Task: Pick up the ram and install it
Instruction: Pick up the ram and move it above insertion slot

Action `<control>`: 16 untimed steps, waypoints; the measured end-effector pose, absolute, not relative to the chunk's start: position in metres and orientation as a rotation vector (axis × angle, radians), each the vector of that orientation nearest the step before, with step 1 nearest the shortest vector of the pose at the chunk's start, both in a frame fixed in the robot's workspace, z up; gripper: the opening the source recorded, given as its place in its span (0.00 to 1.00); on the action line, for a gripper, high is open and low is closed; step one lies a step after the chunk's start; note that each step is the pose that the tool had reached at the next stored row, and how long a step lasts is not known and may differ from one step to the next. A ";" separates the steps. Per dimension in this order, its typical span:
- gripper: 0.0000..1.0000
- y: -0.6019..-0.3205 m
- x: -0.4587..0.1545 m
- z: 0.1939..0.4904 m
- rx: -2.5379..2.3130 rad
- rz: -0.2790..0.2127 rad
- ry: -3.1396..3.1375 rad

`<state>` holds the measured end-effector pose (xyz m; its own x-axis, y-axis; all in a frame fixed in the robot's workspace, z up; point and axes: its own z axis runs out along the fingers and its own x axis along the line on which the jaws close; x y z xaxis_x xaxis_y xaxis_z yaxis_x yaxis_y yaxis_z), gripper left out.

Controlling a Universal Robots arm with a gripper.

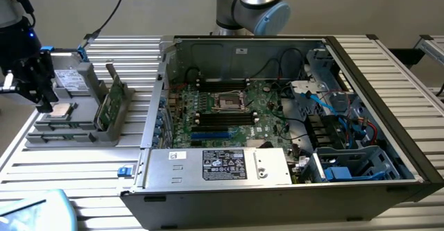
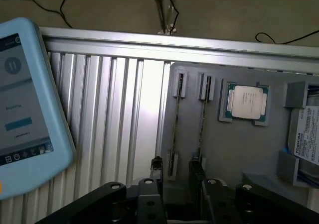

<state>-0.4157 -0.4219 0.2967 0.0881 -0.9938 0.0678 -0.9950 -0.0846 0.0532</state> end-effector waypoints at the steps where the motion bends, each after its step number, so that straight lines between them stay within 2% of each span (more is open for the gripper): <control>1: 0.37 -0.422 -0.417 0.295 2.254 0.022 -2.065; 16: 0.37 -0.426 -0.427 0.268 2.272 0.019 -2.052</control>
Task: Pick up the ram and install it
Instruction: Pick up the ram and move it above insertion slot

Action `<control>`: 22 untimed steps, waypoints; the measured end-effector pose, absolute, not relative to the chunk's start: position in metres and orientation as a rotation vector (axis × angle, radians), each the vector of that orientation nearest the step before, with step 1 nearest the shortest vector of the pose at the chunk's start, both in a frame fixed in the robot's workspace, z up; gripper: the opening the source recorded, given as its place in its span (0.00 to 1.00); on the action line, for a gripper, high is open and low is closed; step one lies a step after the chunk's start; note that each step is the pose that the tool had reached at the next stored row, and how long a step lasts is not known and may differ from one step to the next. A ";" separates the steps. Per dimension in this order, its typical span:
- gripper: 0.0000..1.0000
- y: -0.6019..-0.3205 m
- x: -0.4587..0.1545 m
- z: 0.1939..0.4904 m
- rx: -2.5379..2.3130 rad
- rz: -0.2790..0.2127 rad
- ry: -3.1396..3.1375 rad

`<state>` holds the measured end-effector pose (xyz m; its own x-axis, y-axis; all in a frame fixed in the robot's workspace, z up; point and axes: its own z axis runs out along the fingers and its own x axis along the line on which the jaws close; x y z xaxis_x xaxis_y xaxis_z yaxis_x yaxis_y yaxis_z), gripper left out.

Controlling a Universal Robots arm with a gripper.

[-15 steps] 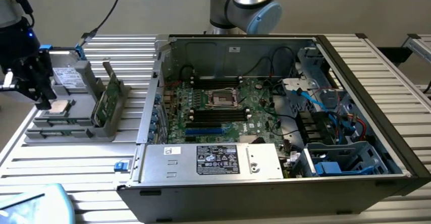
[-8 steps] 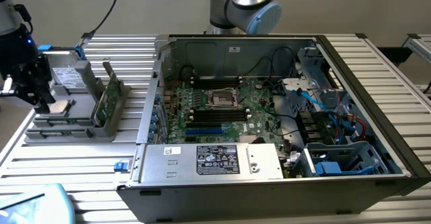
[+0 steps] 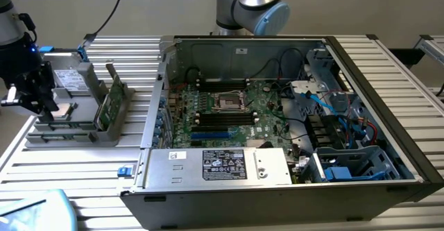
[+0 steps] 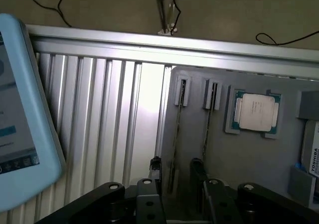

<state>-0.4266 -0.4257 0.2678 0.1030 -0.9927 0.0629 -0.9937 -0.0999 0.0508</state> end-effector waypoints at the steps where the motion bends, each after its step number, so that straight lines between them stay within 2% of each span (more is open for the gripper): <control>1: 0.37 -0.426 -0.427 0.266 2.274 0.019 -2.051; 22: 0.37 -0.433 -0.427 0.229 2.329 -0.014 -2.027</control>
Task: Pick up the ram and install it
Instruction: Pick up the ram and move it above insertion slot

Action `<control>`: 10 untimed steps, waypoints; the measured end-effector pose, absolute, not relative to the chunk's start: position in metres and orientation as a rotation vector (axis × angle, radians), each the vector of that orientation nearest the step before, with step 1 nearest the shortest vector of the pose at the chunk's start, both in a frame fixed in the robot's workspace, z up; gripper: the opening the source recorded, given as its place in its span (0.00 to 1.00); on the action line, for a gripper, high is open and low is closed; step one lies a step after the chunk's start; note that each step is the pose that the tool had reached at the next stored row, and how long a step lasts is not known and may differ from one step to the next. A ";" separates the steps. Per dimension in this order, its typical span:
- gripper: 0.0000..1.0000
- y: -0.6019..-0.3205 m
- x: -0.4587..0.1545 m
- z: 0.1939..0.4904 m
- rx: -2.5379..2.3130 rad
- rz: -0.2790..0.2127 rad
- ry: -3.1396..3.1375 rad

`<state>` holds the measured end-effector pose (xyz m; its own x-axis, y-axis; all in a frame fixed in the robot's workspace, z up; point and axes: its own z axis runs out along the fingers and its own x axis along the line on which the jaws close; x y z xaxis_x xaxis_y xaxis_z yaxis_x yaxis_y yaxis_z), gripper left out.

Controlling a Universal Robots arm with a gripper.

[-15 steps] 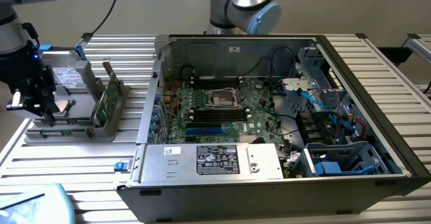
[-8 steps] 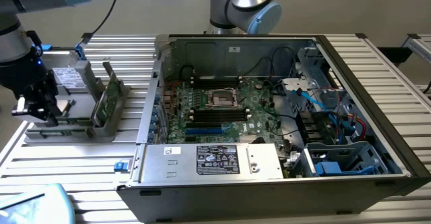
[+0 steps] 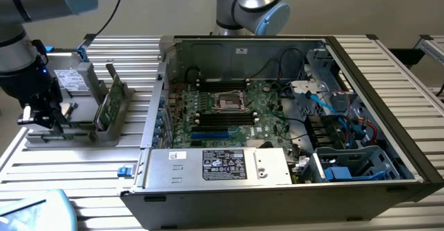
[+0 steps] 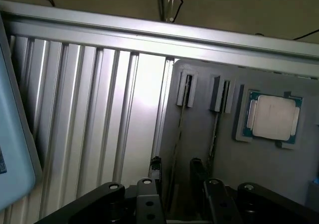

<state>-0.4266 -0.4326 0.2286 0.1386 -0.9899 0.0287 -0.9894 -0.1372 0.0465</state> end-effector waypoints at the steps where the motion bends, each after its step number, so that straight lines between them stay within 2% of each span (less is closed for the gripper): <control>1: 0.37 -0.433 -0.427 0.227 2.329 -0.014 -2.027; 10: 0.37 -0.433 -0.427 0.210 2.330 -0.014 -2.026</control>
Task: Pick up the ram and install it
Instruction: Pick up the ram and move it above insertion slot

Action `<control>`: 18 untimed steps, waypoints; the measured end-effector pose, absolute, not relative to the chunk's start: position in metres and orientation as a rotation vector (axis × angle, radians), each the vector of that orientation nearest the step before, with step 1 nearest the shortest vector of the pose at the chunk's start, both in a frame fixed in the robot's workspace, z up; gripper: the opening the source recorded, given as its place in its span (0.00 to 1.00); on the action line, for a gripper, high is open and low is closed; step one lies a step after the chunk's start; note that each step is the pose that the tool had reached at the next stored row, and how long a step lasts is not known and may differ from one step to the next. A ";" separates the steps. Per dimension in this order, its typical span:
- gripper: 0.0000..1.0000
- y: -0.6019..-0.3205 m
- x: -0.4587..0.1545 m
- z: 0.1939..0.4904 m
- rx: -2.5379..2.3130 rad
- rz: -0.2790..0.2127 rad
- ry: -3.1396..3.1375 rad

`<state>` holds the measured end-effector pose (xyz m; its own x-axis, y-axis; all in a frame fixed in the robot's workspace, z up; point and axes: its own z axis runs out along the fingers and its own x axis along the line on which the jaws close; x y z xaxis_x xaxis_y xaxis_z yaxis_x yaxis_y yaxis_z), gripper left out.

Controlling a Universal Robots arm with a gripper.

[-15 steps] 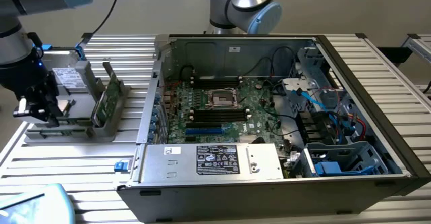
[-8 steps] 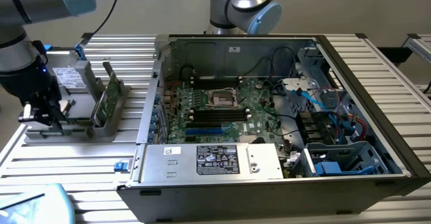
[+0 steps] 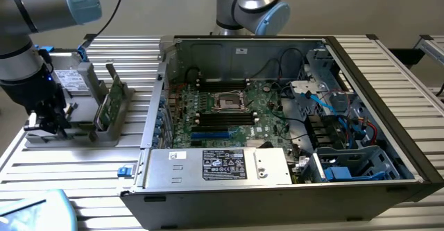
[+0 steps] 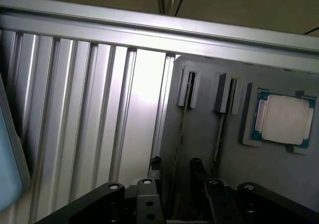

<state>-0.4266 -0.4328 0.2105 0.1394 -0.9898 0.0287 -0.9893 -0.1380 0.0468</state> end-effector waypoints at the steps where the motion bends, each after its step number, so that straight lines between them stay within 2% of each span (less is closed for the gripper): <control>1: 0.37 -0.433 -0.427 0.209 2.330 -0.014 -2.026; 18: 0.37 -0.433 -0.427 0.195 2.323 -0.012 -2.031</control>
